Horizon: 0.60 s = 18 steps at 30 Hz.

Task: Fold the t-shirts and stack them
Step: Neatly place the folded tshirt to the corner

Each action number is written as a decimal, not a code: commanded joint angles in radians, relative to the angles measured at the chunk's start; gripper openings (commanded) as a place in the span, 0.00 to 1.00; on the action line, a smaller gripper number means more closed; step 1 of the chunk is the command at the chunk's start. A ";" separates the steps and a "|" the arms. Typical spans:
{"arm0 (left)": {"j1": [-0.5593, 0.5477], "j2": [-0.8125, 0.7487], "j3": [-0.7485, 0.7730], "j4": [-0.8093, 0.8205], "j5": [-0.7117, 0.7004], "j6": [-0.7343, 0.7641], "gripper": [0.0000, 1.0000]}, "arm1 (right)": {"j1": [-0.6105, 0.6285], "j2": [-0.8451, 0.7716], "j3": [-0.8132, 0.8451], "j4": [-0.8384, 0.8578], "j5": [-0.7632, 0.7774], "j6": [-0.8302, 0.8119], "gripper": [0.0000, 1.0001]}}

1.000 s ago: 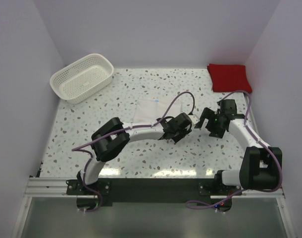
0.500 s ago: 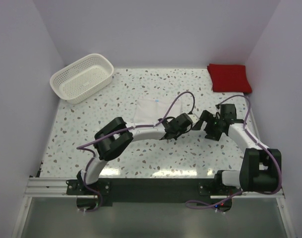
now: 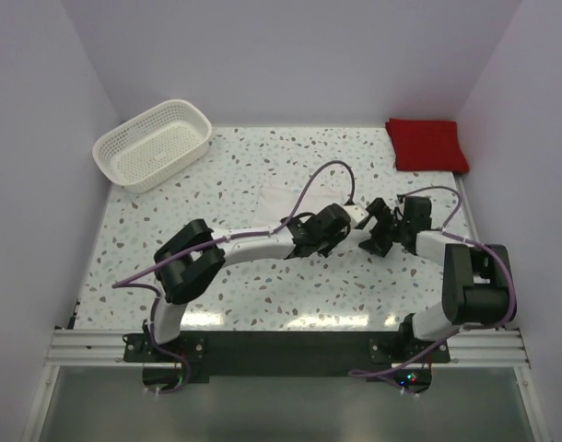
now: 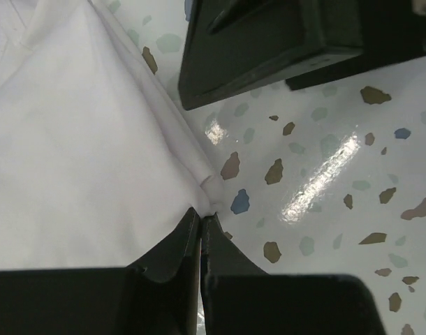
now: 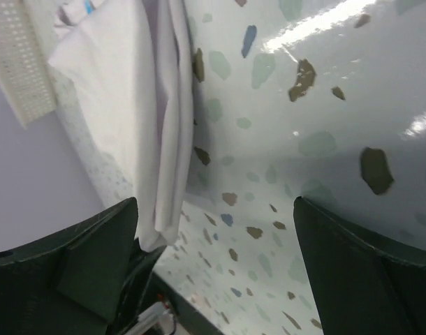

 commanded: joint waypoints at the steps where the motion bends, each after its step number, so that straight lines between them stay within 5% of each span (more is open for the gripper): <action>1: 0.009 -0.075 -0.006 0.073 0.039 -0.033 0.00 | 0.007 0.089 -0.018 0.283 -0.067 0.175 0.97; 9: 0.013 -0.071 -0.005 0.071 0.050 -0.042 0.01 | 0.092 0.280 0.019 0.489 -0.074 0.332 0.94; 15: 0.018 -0.064 0.005 0.076 0.064 -0.054 0.02 | 0.189 0.317 0.111 0.325 -0.017 0.239 0.83; 18: 0.023 -0.063 0.017 0.067 0.073 -0.066 0.05 | 0.210 0.303 0.169 0.156 0.032 0.122 0.66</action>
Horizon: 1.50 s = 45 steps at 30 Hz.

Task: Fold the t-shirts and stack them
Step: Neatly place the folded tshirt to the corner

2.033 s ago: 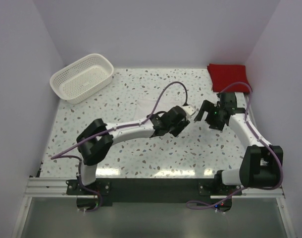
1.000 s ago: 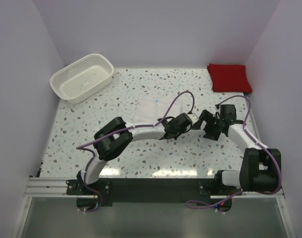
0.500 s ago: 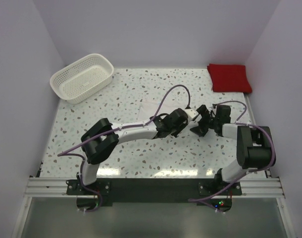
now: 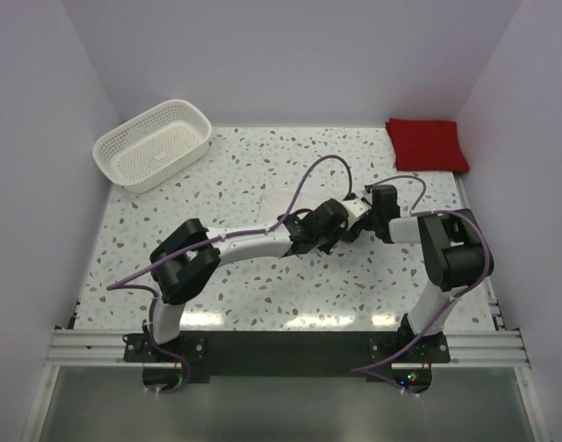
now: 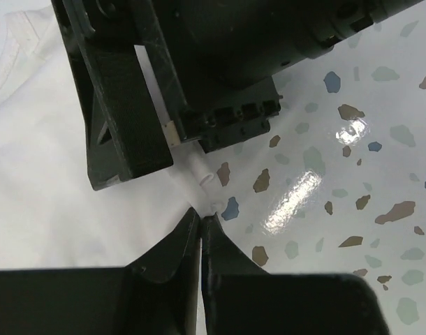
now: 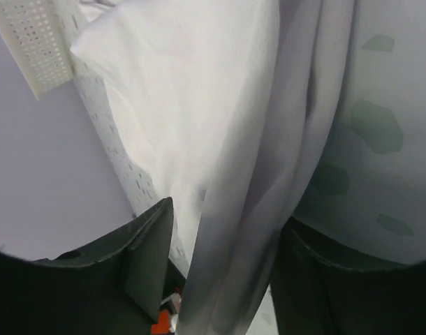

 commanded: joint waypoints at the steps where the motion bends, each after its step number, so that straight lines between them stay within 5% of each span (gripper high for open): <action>1: 0.011 -0.027 0.019 0.036 0.021 -0.035 0.07 | 0.020 -0.011 0.076 -0.217 0.116 -0.156 0.53; 3: 0.020 -0.030 0.026 0.035 0.038 -0.054 0.11 | 0.020 -0.035 0.099 -0.329 0.142 -0.245 0.37; 4: 0.023 -0.031 0.028 0.035 0.047 -0.060 0.14 | 0.018 -0.041 0.124 -0.365 0.158 -0.271 0.18; 7: 0.037 -0.037 0.040 0.027 0.090 -0.084 0.26 | 0.018 -0.057 0.177 -0.477 0.201 -0.361 0.00; 13: 0.110 -0.102 0.095 -0.075 0.170 -0.110 0.48 | 0.018 -0.029 0.346 -0.708 0.287 -0.561 0.00; 17: 0.254 -0.227 0.045 -0.125 0.229 -0.144 0.68 | 0.018 0.026 0.515 -0.878 0.403 -0.709 0.00; 21: 0.380 -0.368 -0.048 -0.183 0.189 -0.169 1.00 | 0.017 0.096 0.690 -0.974 0.576 -0.815 0.00; 28: 0.586 -0.651 -0.324 -0.245 0.104 -0.209 1.00 | 0.008 0.264 1.039 -1.051 0.803 -1.006 0.00; 35: 0.592 -0.951 -0.703 -0.152 -0.121 -0.248 1.00 | -0.058 0.428 1.325 -1.019 0.896 -1.073 0.00; 45: 0.595 -0.958 -0.714 -0.129 -0.302 -0.245 0.99 | -0.121 0.586 1.563 -0.891 1.075 -1.206 0.00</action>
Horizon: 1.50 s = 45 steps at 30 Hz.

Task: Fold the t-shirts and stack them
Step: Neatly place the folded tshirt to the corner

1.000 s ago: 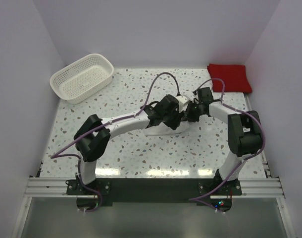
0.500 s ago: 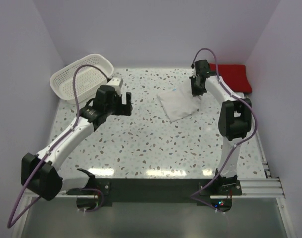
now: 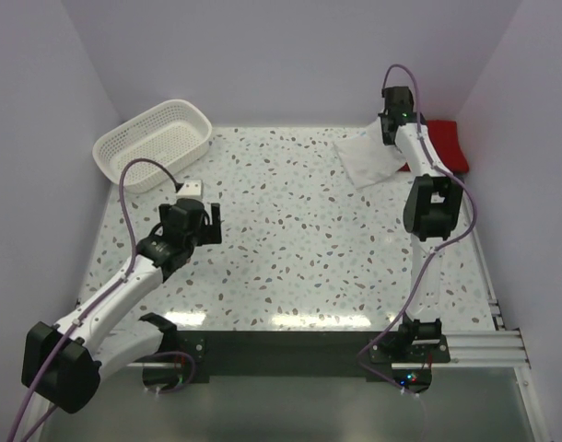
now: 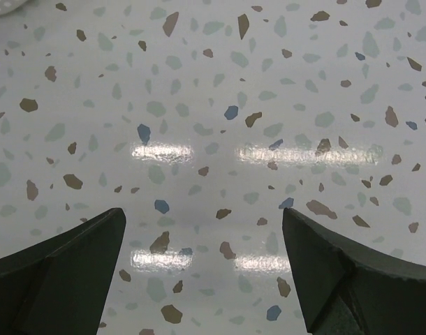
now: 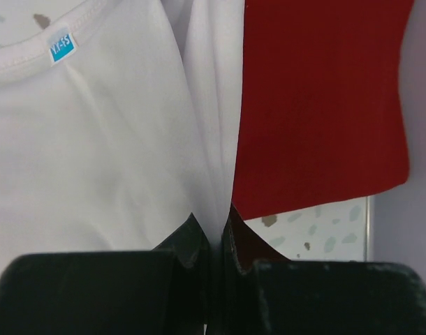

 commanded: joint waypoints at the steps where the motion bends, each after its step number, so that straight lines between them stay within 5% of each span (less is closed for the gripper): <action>1: 0.002 0.013 0.020 0.045 -0.090 -0.010 0.99 | -0.014 0.008 0.077 0.107 0.137 -0.088 0.00; 22: 0.002 0.071 0.022 0.051 -0.074 0.005 0.98 | -0.174 0.048 0.144 0.345 0.189 -0.190 0.00; 34: 0.001 0.099 0.026 0.050 -0.066 0.008 0.98 | -0.181 0.150 0.104 0.525 0.390 -0.312 0.02; 40: 0.002 0.107 0.028 0.050 -0.063 0.008 0.98 | -0.181 0.173 0.100 0.605 0.485 -0.336 0.21; 45: 0.002 0.104 0.029 0.050 -0.058 0.008 0.98 | -0.177 0.140 0.086 0.591 0.521 -0.294 0.72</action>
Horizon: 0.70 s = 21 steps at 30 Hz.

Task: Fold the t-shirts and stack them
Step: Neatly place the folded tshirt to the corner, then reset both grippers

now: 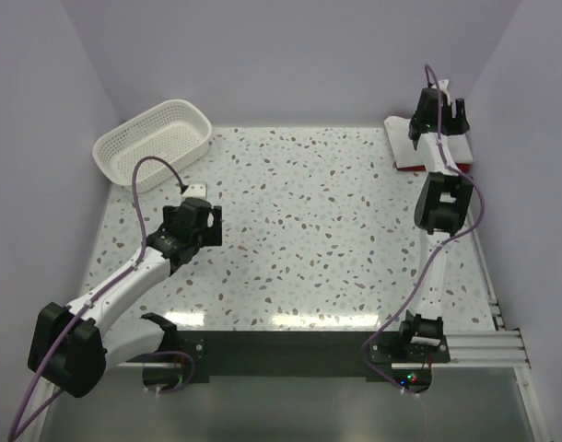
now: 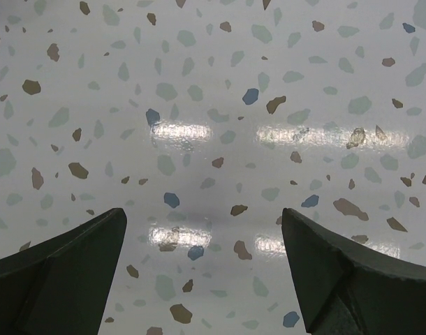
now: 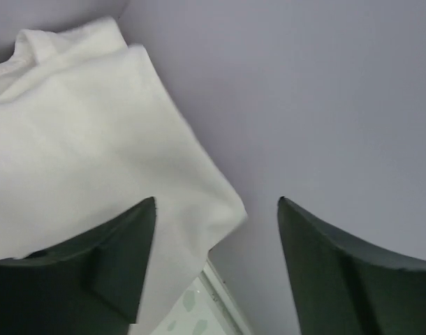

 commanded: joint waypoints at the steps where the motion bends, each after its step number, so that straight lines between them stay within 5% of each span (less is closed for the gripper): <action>1: 0.002 -0.003 0.029 0.049 -0.002 0.008 0.98 | 0.003 -0.086 -0.013 0.060 0.070 0.046 0.78; 7: 0.002 -0.026 0.040 0.045 0.004 0.006 0.98 | 0.061 -0.264 -0.172 0.004 -0.038 0.114 0.98; 21: 0.004 -0.283 0.031 0.038 -0.039 -0.028 0.98 | 0.210 -0.919 -0.540 -0.363 -0.472 0.551 0.99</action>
